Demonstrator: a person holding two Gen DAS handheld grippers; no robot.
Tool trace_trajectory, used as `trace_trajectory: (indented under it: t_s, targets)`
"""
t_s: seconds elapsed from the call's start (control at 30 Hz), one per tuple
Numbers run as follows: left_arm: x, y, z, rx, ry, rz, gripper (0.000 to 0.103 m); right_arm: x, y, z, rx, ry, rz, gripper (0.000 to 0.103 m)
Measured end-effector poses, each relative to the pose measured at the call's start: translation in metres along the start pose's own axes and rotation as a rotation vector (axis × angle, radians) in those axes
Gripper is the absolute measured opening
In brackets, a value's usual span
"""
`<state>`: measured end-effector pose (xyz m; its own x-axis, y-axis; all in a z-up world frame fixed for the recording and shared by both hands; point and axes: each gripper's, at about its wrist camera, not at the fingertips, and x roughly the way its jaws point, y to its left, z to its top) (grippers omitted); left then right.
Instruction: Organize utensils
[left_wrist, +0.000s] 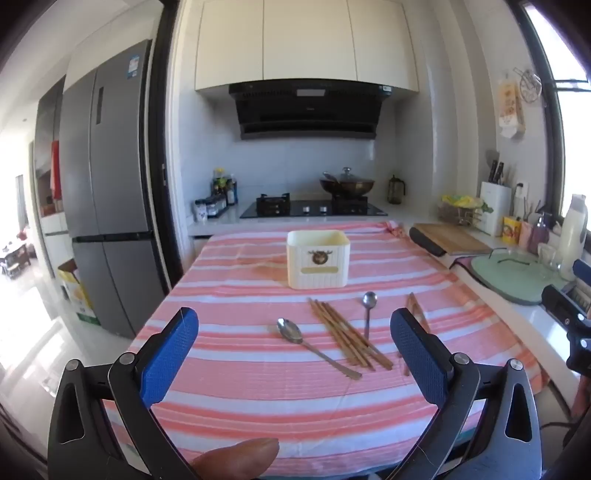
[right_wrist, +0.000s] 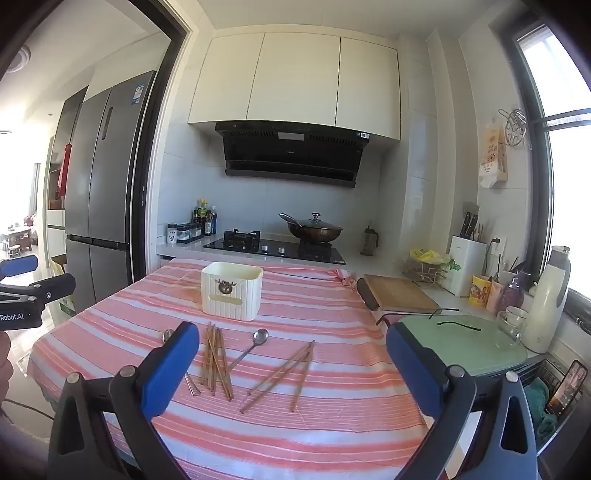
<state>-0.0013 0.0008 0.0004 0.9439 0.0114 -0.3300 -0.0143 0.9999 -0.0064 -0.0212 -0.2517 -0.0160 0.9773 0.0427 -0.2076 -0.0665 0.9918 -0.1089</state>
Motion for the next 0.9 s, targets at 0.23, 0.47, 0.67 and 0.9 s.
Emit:
trace_trajectory:
  t_s: [0.23,0.47,0.67,0.9]
  targets:
    - [0.0008,-0.0010,0.0011,0.016,0.019,-0.003,0.103,-0.0013,-0.0003,0.0000,0.022,0.012,0.004,0.103]
    - [0.0026,0.0008,-0.0003,0.019,0.018,-0.003,0.103,-0.0035,-0.0031,-0.0036,0.023,0.000,-0.005,0.103]
    - [0.0032,-0.0010,-0.0032,0.021,0.024,-0.005,0.103,-0.0053,0.0021,0.0045,0.024,-0.003,-0.011,0.103]
    - [0.0032,0.0004,-0.0027,0.018,0.024,-0.004,0.103,-0.0032,-0.0054,0.0002,0.033,-0.010,-0.013,0.103]
